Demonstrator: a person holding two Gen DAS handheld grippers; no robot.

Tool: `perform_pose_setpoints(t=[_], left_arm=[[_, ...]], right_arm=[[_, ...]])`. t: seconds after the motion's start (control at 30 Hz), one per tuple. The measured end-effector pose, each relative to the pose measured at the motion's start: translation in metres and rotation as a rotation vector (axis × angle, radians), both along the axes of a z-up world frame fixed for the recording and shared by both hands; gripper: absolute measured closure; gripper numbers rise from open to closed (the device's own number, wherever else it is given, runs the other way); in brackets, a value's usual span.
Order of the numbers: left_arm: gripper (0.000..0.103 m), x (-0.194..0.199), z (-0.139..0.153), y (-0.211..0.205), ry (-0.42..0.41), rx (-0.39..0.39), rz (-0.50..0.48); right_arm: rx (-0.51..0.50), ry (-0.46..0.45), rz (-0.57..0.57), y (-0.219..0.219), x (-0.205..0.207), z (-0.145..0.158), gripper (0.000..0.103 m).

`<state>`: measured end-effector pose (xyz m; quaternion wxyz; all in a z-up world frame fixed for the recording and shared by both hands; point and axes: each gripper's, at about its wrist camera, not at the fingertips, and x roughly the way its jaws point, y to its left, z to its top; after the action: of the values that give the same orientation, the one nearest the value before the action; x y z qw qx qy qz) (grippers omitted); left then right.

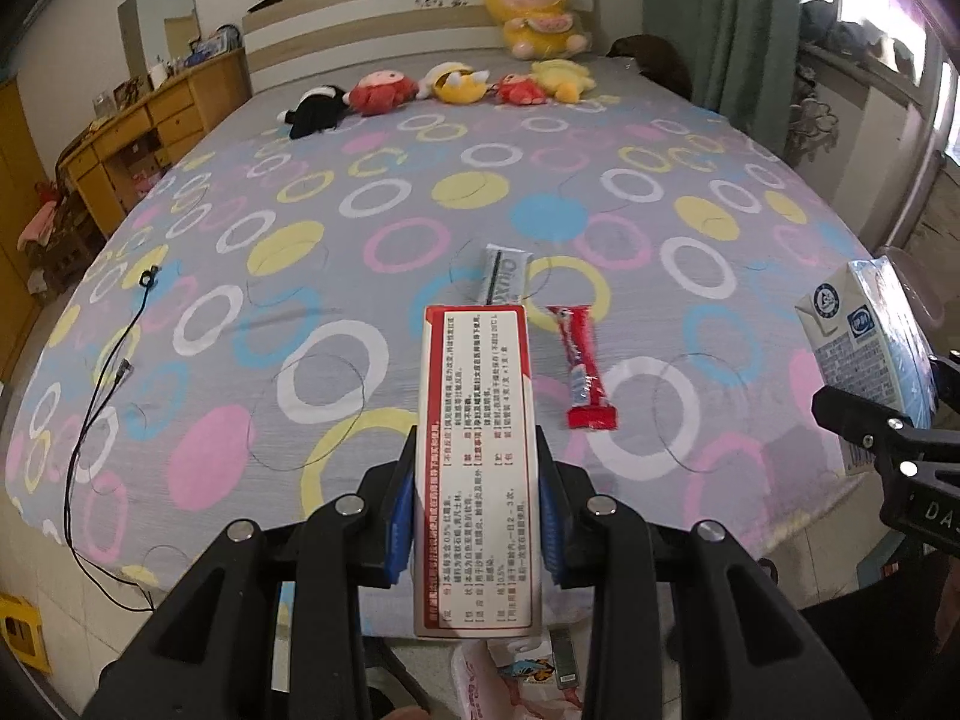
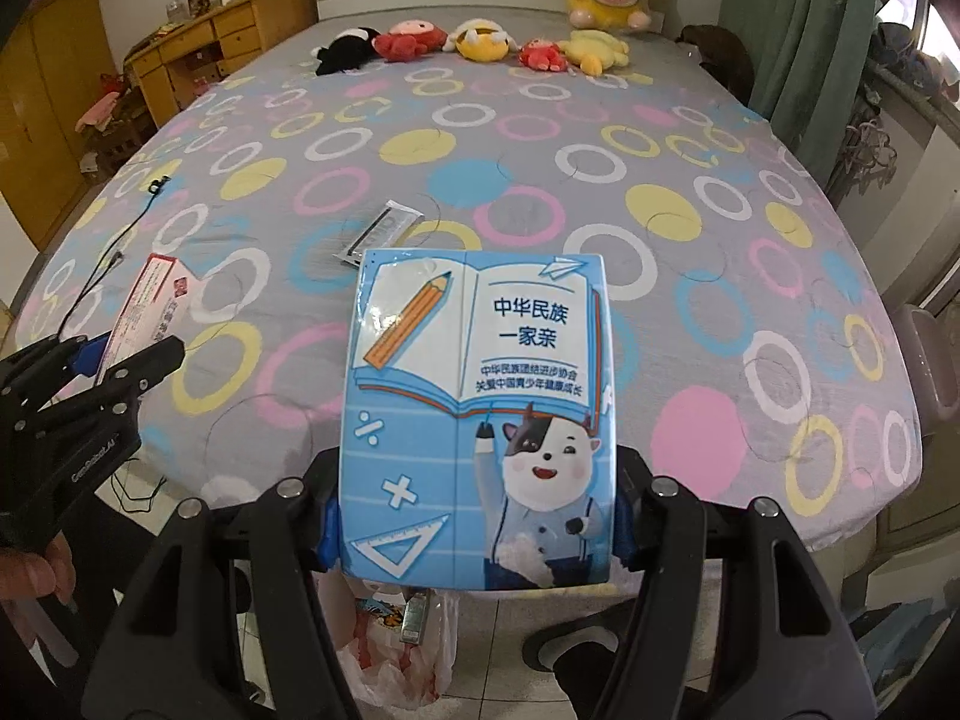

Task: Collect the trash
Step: 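Lift the white-red box and blue carton and carry both tools over the bag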

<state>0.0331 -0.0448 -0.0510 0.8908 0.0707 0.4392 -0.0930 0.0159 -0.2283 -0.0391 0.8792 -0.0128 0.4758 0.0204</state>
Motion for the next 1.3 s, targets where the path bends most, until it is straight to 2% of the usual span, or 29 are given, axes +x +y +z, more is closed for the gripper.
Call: perform_pose_setpoints(t=[0.33,0.43,0.63,0.8,0.97,1.3], left_arm=[[0.070,-0.038,0.015,0.003,-0.017,-0.039,-0.066],[0.070,-0.051,0.015,0.006,-0.007,-0.058,-0.096],[0.070,-0.077,0.005,0.011,-0.003,-0.032,-0.174],[0.070,-0.099,-0.037,0.016,0.047,0.010,-0.222],[0.070,-0.113,-0.092,0.014,0.113,0.035,-0.275],[0.070,-0.118,-0.171,0.012,0.229,0.038,-0.337]], right_arm=[[0.000,-0.026,0.061,0.009,-0.046,0.020,0.042],[-0.001,-0.020,0.074,0.014,-0.057,0.019,0.041],[0.006,0.014,0.093,0.022,-0.076,0.004,0.041],[0.033,0.083,0.107,0.032,-0.090,-0.033,0.041],[0.049,0.156,0.110,0.044,-0.101,-0.074,0.041],[0.031,0.293,0.125,0.059,-0.105,-0.154,0.041]])
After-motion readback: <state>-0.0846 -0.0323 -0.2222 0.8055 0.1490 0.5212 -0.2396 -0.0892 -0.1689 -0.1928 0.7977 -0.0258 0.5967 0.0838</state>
